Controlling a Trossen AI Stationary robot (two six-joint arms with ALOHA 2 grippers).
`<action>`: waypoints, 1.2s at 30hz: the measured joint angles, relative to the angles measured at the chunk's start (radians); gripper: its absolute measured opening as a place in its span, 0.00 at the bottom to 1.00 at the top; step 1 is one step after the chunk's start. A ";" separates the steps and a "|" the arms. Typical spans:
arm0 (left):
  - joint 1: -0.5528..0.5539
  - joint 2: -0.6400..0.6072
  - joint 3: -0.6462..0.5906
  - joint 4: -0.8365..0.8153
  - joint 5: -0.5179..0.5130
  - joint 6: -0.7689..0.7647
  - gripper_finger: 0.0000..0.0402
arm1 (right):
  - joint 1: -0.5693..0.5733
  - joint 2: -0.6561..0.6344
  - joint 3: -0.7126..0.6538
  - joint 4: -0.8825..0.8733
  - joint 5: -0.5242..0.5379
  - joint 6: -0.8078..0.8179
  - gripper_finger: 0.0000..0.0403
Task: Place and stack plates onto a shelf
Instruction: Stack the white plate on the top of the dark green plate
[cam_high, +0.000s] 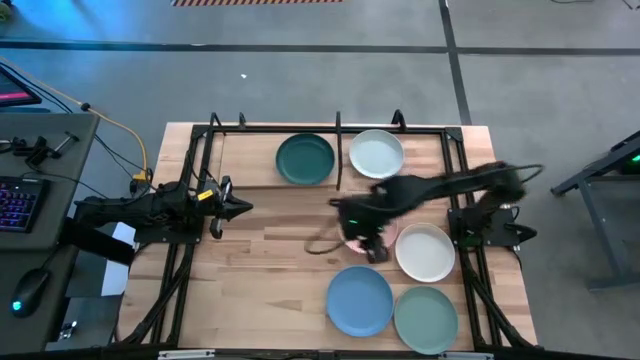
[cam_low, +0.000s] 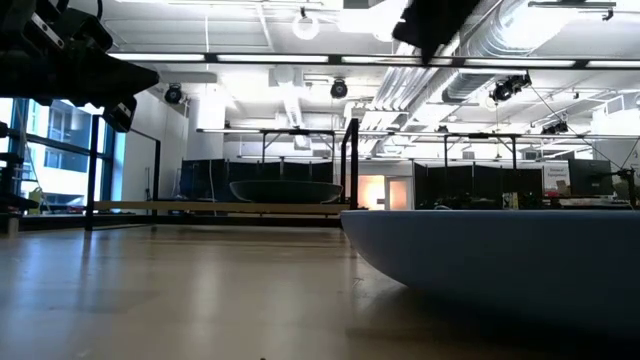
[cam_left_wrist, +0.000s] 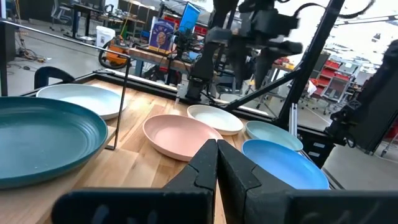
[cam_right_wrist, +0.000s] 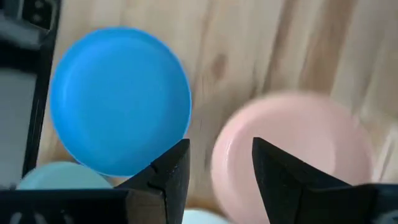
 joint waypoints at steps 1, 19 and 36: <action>0.000 0.000 0.000 0.000 0.000 0.000 0.00 | 0.018 -0.067 -0.082 0.041 0.039 0.064 0.38; 0.000 0.000 0.000 0.000 0.000 0.000 0.00 | -0.352 -0.310 -0.410 0.080 0.405 -0.330 0.38; 0.000 0.000 0.000 0.000 0.000 0.000 0.00 | -0.599 0.046 -0.411 0.269 0.219 -0.647 0.38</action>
